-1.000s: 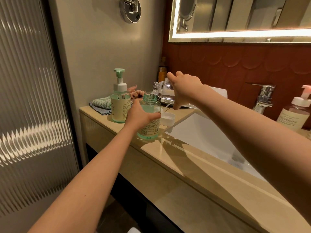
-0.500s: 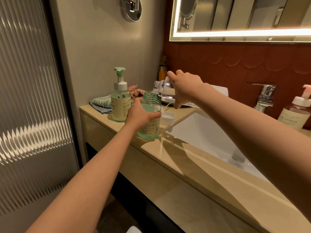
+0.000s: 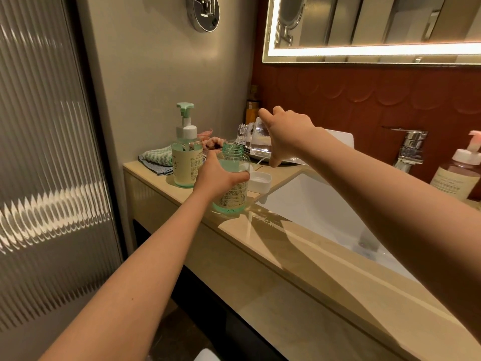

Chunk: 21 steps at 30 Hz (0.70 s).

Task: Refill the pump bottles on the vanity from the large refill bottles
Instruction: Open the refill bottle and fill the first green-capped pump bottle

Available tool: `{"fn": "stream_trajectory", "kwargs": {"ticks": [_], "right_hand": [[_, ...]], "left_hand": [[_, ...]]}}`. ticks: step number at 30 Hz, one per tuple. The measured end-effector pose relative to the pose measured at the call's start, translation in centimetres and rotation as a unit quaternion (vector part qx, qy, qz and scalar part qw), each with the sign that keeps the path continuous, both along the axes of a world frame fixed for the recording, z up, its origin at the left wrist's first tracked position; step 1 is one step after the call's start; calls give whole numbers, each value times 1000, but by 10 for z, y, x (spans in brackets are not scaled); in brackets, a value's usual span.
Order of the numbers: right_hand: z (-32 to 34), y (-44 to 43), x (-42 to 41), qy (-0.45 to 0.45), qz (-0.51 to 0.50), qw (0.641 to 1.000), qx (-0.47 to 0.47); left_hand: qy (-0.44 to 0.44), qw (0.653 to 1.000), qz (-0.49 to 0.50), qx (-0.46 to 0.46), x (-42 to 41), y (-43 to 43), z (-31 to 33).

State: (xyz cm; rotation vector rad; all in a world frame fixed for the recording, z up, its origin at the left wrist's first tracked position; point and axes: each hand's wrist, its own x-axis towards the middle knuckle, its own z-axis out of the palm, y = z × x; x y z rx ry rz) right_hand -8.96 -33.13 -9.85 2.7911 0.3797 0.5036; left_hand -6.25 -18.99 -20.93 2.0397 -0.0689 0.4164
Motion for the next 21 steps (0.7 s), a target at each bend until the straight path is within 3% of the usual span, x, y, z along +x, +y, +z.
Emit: {"fn": "stream_trajectory", "kwargs": {"ticks": [21], "right_hand": [[2,1,-1,3,-3,1000,-6]], "left_hand": [[-5,1000,-7,-14,-2,0,1]]}}
